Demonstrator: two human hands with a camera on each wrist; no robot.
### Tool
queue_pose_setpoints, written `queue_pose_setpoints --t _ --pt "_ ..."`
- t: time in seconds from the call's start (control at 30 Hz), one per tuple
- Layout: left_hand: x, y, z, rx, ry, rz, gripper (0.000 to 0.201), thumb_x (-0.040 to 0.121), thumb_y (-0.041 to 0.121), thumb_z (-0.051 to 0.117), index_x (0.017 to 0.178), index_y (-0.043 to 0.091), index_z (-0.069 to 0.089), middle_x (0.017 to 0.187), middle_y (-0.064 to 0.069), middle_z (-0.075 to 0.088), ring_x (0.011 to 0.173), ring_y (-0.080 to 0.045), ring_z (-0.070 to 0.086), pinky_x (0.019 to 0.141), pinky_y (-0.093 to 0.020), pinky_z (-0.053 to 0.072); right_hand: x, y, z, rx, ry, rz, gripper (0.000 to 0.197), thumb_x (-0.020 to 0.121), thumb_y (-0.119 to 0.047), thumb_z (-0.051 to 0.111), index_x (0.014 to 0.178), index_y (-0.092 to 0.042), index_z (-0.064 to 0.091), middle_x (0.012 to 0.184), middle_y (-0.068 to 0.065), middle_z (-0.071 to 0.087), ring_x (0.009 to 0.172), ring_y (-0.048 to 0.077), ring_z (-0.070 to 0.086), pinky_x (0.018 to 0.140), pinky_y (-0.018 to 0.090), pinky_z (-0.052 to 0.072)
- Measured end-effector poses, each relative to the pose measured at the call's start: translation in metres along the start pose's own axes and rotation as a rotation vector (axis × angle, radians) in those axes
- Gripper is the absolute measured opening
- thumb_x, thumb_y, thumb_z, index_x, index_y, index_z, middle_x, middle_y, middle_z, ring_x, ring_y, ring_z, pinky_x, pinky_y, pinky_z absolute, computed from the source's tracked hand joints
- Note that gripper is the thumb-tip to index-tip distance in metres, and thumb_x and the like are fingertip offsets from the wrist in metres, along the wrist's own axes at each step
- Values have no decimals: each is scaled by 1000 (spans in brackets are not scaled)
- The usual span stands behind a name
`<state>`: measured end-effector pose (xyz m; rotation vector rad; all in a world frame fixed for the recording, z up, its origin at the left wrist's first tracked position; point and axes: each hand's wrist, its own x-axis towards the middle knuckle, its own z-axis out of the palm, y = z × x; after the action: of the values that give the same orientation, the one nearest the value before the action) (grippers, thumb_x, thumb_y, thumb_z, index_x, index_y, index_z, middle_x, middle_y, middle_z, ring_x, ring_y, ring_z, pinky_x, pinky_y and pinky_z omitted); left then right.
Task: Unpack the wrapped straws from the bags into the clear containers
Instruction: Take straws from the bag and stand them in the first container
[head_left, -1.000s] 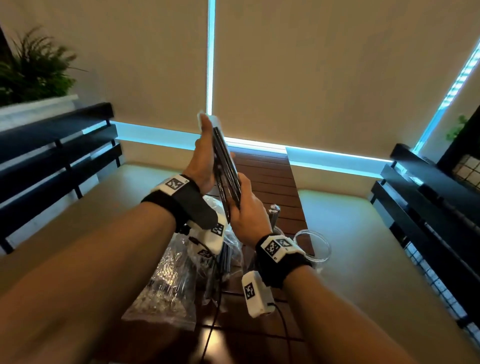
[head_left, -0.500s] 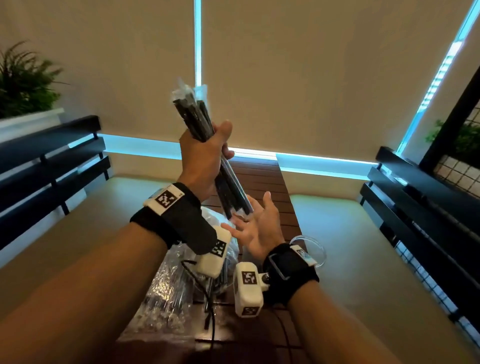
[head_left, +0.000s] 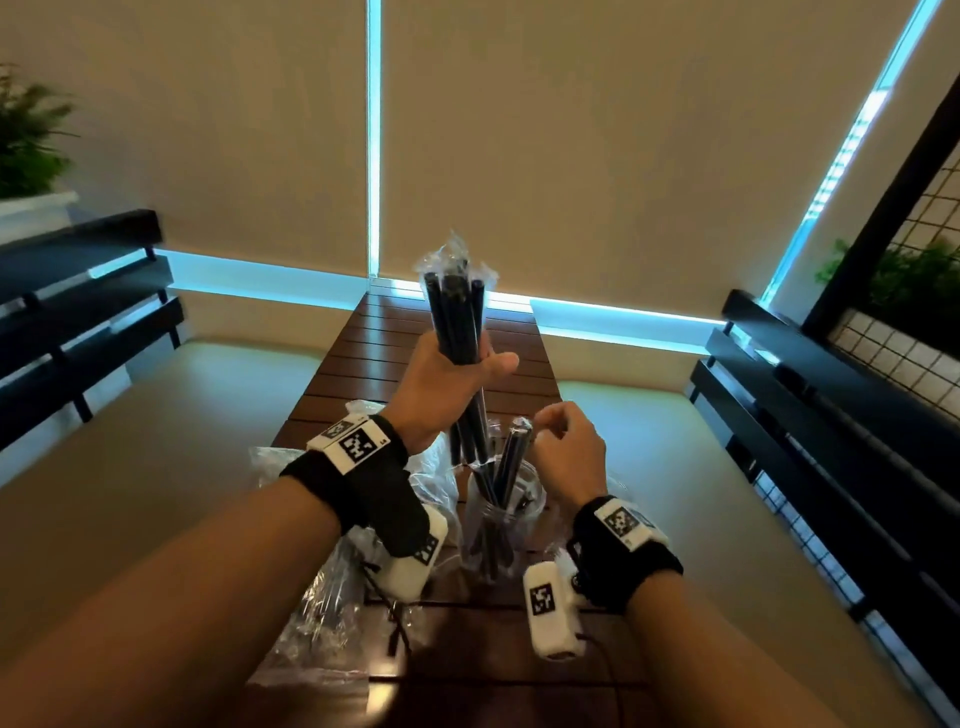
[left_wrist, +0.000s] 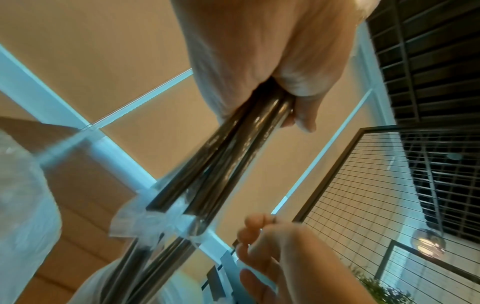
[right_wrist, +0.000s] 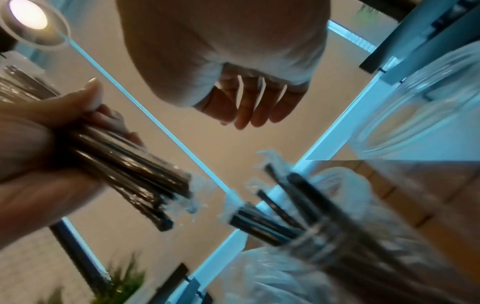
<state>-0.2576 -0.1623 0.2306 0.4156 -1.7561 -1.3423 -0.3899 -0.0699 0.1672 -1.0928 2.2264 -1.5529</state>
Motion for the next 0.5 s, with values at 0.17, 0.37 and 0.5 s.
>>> queue_pose_setpoints --t 0.17,0.37,0.5 --pt "8 -39 18 -19 28 -59 37 82 11 77 61 17 48 67 -5 48 68 -20 51 74 -36 50 -3 47 6 -489 -427 -89 3 76 -22 58 78 -20 60 85 0 62 80 18 56 69 27 40" --pt "20 -64 32 -138 172 -195 31 82 11 77 67 18 51 66 3 49 73 -14 54 84 -39 48 -2 68 18 -464 -376 -207 12 76 -20 58 88 -19 62 84 -2 67 77 19 60 65 24 44" --pt "20 -81 35 -131 208 -211 31 83 6 75 67 17 51 60 10 49 63 -5 54 77 -28 46 0 74 17 -398 -321 -169 8 85 -16 57 92 -19 60 86 0 69 79 21 64 74 40 54"
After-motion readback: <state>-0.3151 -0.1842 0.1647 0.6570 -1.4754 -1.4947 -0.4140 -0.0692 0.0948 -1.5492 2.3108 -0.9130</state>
